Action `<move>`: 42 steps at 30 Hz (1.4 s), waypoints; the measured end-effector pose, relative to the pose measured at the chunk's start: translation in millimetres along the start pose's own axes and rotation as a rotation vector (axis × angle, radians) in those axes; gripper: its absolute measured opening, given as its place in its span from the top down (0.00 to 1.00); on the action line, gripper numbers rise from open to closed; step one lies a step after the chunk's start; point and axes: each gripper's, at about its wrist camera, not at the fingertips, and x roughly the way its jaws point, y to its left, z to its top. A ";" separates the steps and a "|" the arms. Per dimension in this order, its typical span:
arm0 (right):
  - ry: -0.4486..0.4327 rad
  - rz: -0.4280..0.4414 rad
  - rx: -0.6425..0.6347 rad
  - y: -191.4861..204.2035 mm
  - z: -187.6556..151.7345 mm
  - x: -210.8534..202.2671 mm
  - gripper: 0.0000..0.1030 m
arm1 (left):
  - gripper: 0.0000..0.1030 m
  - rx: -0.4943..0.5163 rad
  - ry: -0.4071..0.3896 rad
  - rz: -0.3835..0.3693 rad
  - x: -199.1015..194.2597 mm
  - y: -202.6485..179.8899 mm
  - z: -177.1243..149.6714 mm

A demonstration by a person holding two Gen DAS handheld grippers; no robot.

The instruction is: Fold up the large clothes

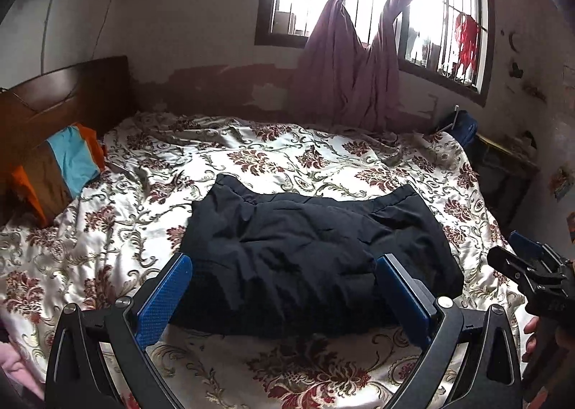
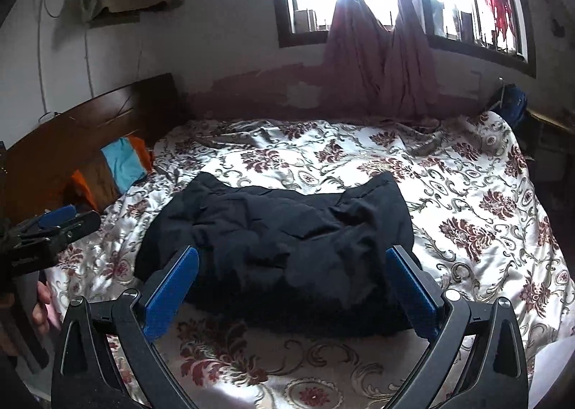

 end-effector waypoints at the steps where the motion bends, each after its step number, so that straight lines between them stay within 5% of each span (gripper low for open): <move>1: -0.001 0.006 0.001 2.9 -0.5 -2.4 0.02 | 0.00 0.003 0.002 0.014 -4.4 0.5 -0.9; 24: 0.058 -0.036 0.035 35.0 -35.9 -36.0 0.02 | 0.00 0.016 0.038 0.049 -56.1 22.5 -41.1; 42: 0.148 -0.035 0.076 29.9 -73.6 -18.2 0.02 | 0.00 0.000 0.132 0.061 -44.2 24.5 -77.4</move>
